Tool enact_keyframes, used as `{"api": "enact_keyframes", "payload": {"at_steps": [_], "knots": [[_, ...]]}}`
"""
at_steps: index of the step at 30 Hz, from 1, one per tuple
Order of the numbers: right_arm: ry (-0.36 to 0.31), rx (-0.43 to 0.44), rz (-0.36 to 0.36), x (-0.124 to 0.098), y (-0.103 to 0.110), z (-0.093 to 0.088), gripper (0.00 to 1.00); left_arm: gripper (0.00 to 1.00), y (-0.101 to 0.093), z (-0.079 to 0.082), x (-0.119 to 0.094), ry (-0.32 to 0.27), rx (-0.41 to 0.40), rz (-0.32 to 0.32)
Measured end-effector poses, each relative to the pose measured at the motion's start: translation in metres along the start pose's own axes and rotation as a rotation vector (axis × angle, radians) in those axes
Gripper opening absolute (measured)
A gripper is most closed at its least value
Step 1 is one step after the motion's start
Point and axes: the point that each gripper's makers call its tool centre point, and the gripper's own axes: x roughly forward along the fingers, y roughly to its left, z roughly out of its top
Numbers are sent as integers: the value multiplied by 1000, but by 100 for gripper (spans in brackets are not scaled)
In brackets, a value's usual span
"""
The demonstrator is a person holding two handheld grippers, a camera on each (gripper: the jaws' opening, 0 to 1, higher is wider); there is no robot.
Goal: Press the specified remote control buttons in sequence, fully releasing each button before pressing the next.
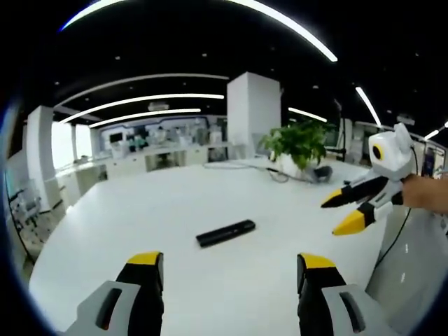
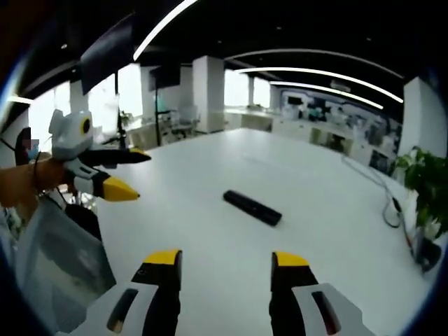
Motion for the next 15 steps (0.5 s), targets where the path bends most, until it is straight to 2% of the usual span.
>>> {"api": "enact_keyframes", "payload": {"at_steps": [7, 15], "knots": [[-21, 20, -25, -10, -3, 5, 48, 80, -16, 10, -9, -4, 6, 7], [-13, 48, -40, -13, 3, -2, 48, 80, -38, 2, -9, 19, 7, -4]]}}
